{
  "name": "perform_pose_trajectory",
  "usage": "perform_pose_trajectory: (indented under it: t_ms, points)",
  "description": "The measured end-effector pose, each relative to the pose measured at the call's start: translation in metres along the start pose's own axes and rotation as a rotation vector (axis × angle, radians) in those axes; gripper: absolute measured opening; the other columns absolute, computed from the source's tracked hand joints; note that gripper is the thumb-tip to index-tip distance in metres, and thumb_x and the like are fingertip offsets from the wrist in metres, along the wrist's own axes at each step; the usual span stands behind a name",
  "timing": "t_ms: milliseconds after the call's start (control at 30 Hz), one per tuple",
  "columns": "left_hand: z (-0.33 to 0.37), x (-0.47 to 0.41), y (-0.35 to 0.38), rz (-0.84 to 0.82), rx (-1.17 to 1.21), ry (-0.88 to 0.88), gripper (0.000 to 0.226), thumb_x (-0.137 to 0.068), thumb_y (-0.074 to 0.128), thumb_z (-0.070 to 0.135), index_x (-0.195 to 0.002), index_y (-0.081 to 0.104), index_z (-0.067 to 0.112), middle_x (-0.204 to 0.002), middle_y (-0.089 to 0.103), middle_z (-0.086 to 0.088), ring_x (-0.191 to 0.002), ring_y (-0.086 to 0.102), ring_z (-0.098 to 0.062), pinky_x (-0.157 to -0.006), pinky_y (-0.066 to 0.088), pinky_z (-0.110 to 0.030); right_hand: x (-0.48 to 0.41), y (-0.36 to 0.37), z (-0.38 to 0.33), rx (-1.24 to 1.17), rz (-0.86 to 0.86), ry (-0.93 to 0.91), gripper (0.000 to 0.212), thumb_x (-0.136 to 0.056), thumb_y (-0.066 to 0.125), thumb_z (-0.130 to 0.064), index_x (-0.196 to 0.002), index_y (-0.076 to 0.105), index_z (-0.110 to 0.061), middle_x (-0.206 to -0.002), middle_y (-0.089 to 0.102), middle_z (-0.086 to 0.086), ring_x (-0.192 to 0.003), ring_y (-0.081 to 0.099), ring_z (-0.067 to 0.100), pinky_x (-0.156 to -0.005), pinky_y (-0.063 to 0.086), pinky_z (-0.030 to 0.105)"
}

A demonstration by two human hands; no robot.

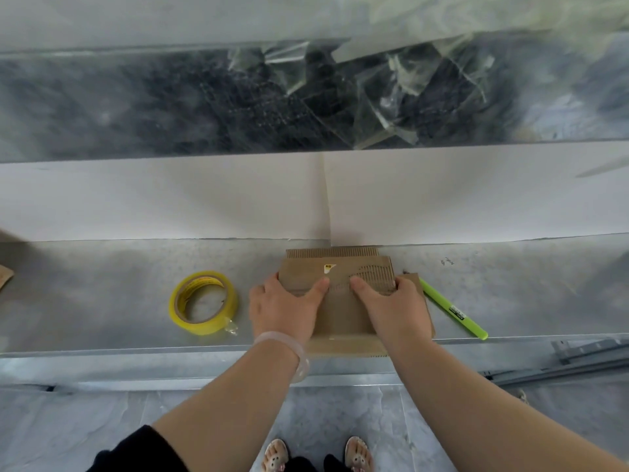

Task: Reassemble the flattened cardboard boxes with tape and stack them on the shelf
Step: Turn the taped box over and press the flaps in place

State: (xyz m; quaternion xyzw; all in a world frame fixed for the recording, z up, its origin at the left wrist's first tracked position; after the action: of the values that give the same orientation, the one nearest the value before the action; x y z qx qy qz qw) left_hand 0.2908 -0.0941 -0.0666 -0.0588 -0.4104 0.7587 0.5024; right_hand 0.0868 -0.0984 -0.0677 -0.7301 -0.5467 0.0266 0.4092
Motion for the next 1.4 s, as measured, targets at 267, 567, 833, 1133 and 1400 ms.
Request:
perform_pose_trajectory:
  t_ms: [267, 567, 833, 1133, 1400]
  points:
    - [-0.010, -0.001, -0.001, 0.084, 0.067, 0.118, 0.050, -0.095, 0.045, 0.044, -0.136, 0.050, 0.015, -0.118, 0.048, -0.007, -0.117, 0.047, -0.028, -0.105, 0.035, -0.037, -0.005, 0.000, 0.008, -0.026, -0.044, -0.117, 0.050, -0.104, 0.031, -0.043, -0.144, 0.044, -0.016, -0.135, 0.057, 0.002, -0.118, 0.054, 0.024, -0.082, 0.036, 0.027]
    - [0.003, 0.034, -0.003, 0.084, -0.528, 0.926, 0.053, -0.099, 0.025, 0.045, -0.148, 0.033, 0.026, -0.156, 0.026, -0.014, -0.142, 0.028, -0.030, -0.114, 0.027, -0.049, 0.031, 0.002, -0.018, 0.507, 0.070, -1.194, 0.047, -0.100, 0.042, -0.038, -0.140, 0.053, -0.015, -0.151, 0.042, -0.001, -0.143, 0.033, 0.018, -0.118, 0.026, 0.040]
    - [0.012, 0.023, 0.010, -0.108, -0.687, 0.901, 0.072, -0.096, 0.003, 0.057, -0.152, 0.015, 0.014, -0.159, 0.010, -0.001, -0.147, 0.011, -0.016, -0.119, 0.009, -0.036, 0.023, 0.010, -0.013, 0.836, -0.055, -0.979, 0.069, -0.102, 0.012, -0.050, -0.148, 0.038, -0.007, -0.156, 0.033, 0.008, -0.144, 0.031, 0.019, -0.115, 0.017, 0.036]
    - [0.008, 0.016, 0.009, -0.143, -0.572, 0.669, 0.095, -0.074, -0.006, 0.069, -0.149, -0.017, 0.011, -0.153, -0.032, -0.003, -0.140, -0.030, -0.013, -0.109, -0.021, -0.022, 0.011, -0.014, 0.001, 0.372, -0.182, -0.655, 0.065, -0.100, 0.021, -0.052, -0.156, 0.002, -0.026, -0.158, -0.007, -0.021, -0.145, -0.009, -0.003, -0.113, -0.006, 0.015]
    - [0.011, 0.022, 0.007, -0.105, -0.577, 0.652, 0.089, -0.073, -0.003, 0.070, -0.152, -0.007, 0.029, -0.158, -0.024, -0.002, -0.144, -0.023, -0.015, -0.112, -0.015, -0.026, -0.026, -0.055, 0.084, 0.853, -0.170, -0.523, 0.103, -0.058, -0.040, -0.075, -0.145, -0.021, -0.022, -0.154, -0.024, -0.010, -0.143, -0.020, 0.004, -0.117, -0.014, 0.027]
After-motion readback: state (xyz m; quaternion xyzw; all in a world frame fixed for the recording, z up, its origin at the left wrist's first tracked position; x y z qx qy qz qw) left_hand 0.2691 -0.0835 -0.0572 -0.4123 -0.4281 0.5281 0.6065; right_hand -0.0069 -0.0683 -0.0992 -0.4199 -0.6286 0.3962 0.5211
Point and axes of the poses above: each hand's wrist, its own x-axis away from the middle knuckle, its own y-axis out of the palm, z = x × y, the point moved 6 cm from there along -x, towards the middle knuckle
